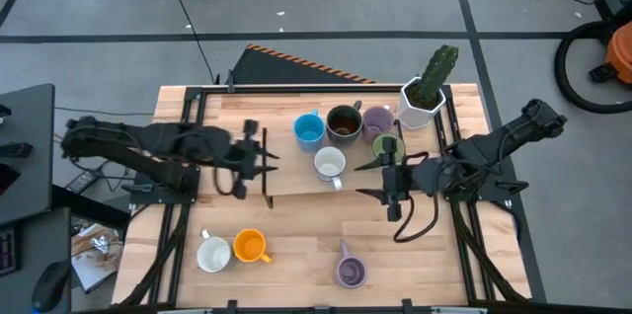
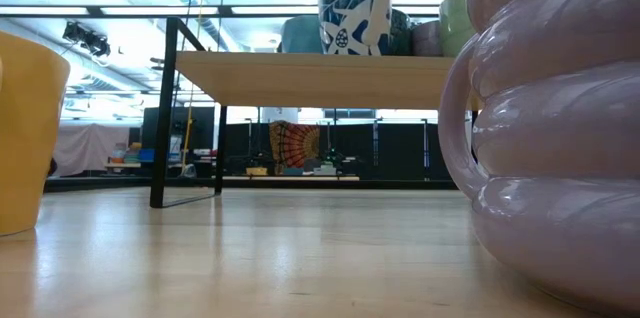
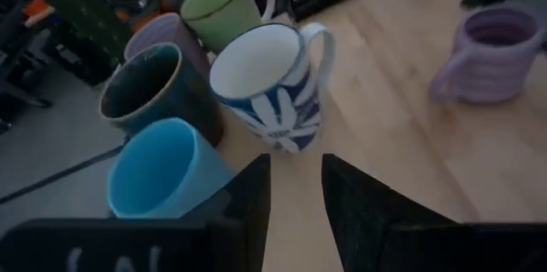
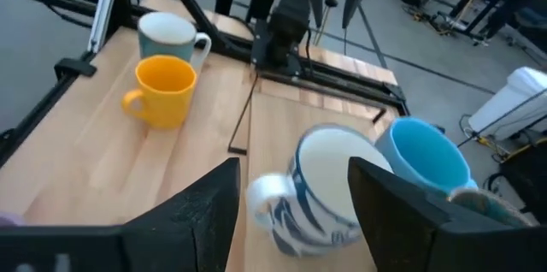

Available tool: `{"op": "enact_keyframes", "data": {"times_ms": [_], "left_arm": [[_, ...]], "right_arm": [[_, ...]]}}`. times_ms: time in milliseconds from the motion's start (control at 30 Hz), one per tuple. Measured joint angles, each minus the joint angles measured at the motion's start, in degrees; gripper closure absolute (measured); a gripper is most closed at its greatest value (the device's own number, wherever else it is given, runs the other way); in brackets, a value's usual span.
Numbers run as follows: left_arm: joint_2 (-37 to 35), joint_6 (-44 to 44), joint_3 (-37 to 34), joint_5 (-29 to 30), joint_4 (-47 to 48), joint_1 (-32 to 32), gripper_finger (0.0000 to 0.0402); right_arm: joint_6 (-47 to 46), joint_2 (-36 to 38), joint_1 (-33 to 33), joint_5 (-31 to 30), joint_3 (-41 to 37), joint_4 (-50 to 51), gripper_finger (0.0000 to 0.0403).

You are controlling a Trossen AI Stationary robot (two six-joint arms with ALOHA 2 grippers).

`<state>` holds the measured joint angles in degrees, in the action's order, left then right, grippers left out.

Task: Place coffee mugs
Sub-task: Put the blue patterned mug on the shelf

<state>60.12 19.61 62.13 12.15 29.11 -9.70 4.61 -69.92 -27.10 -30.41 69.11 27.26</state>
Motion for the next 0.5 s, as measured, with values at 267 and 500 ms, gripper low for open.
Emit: {"op": "enact_keyframes", "data": {"times_ms": [267, 500], "left_arm": [[-17.6, -7.7, -19.5, -1.7, -12.3, -1.4, 0.0290], [-28.7, -9.7, -33.6, -2.3, -23.3, -1.9, 0.0290]], "right_arm": [[0.7, -2.8, 1.8, 0.3, 2.2, -1.1, 0.0188], [0.7, -4.7, 4.9, 4.9, 2.2, -0.9, 0.0189]]}}
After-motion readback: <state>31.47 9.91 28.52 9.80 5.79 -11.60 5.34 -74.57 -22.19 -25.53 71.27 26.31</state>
